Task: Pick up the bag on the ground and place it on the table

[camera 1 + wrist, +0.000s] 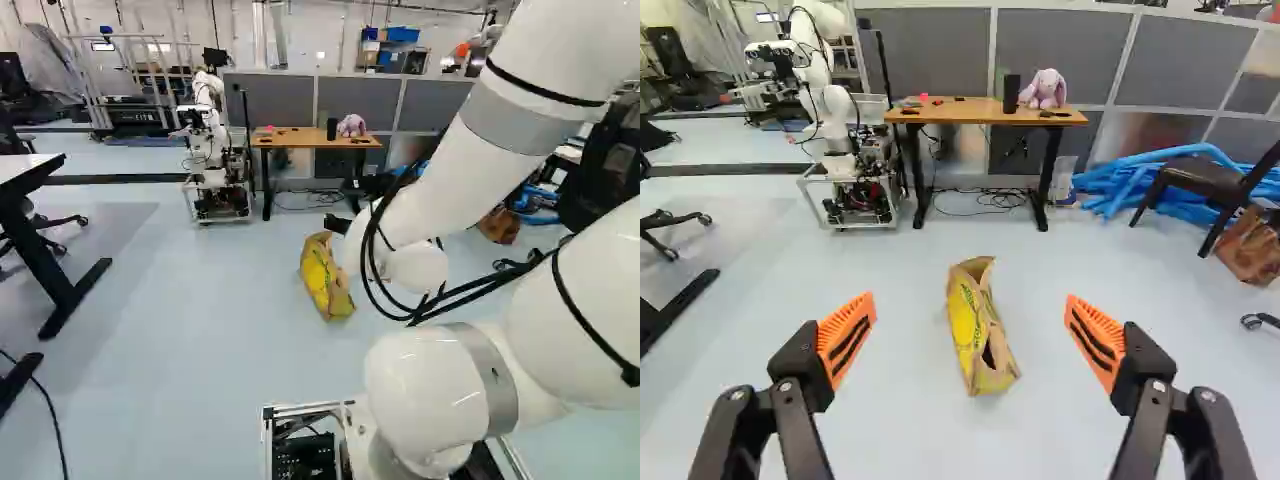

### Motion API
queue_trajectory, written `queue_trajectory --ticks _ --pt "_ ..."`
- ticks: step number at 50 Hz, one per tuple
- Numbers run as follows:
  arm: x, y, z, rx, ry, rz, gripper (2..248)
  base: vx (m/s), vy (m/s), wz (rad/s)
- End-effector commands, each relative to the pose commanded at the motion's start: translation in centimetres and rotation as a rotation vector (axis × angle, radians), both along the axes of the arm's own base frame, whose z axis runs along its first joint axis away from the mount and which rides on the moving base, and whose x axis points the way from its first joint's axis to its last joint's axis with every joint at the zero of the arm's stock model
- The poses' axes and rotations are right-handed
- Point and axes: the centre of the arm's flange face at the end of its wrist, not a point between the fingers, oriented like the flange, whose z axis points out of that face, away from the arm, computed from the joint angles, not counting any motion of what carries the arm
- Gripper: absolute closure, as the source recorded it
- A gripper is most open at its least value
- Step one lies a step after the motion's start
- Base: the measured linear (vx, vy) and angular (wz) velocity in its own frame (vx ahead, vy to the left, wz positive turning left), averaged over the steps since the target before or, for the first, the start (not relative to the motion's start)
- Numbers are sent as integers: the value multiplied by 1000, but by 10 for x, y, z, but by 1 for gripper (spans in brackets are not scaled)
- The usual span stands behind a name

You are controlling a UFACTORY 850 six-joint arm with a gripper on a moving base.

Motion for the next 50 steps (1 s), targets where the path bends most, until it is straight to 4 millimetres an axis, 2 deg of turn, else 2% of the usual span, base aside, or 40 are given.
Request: queue_trajectory --ticks 50 --pt "0 0 0 0 0 0 3 7 0 0"
